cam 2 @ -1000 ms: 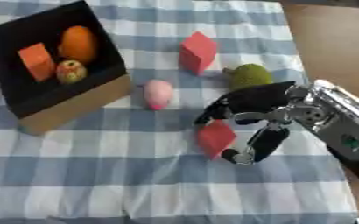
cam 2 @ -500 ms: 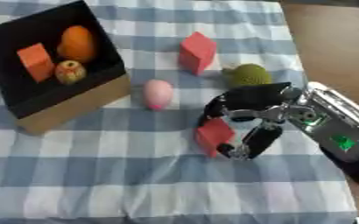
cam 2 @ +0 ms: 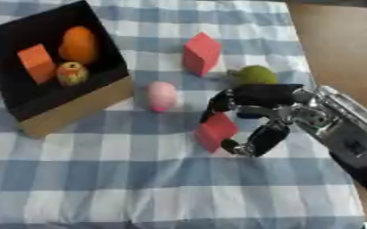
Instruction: Pick up objects on the table and place them in the box.
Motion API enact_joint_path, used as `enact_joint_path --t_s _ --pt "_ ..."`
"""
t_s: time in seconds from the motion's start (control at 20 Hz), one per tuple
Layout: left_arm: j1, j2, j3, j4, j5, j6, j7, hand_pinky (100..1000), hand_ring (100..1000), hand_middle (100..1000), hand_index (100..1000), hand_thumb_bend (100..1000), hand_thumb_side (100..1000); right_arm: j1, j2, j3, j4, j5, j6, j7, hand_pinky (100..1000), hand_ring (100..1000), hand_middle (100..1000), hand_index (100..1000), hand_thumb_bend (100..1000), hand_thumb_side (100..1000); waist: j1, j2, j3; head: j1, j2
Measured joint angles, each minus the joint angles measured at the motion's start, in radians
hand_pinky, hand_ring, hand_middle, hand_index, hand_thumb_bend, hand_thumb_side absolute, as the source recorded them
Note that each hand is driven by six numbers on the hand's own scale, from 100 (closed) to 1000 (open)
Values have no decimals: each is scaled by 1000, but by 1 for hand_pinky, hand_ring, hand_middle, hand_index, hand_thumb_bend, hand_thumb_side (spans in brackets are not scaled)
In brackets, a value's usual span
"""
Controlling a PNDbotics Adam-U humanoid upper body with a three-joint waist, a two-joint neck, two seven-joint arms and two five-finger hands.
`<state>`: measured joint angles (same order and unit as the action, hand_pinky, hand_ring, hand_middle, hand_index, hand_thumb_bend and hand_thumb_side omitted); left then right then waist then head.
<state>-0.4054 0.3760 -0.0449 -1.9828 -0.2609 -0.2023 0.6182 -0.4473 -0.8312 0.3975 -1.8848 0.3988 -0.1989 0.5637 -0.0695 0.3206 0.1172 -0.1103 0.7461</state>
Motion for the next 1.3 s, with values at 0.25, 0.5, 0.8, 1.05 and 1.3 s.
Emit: enact_joint_path --t_s 0.25,0.5,0.8,1.05,1.3 --pt "0 0 0 0 -1 1 1 741 891 741 799 567 632 -21 -28 -58 -82 -75 26 -17 835 670 485 666 100 100 0 0 -1 2 0" --pt "-1 0 0 0 -3 0 2 742 889 740 799 567 635 -107 -42 -89 -95 -145 31 -32 836 666 484 664 100 100 0 0 0 2 0" --pt "-11 0 0 0 -3 -5 5 743 887 739 798 575 622 -275 -36 -82 -78 -208 93 -2 836 669 487 663 100 100 0 -1 14 -18 0" --pt "-37 -13 0 0 -4 -23 7 745 875 734 797 586 610 -456 65 -47 69 -184 94 25 836 670 485 659 100 100 -1 -1 38 -42 0" --pt "-72 -28 -13 0 -5 -60 2 748 868 730 797 592 604 -591 230 -34 286 -87 53 18 839 666 486 664 100 100 -5 0 76 -78 -3"
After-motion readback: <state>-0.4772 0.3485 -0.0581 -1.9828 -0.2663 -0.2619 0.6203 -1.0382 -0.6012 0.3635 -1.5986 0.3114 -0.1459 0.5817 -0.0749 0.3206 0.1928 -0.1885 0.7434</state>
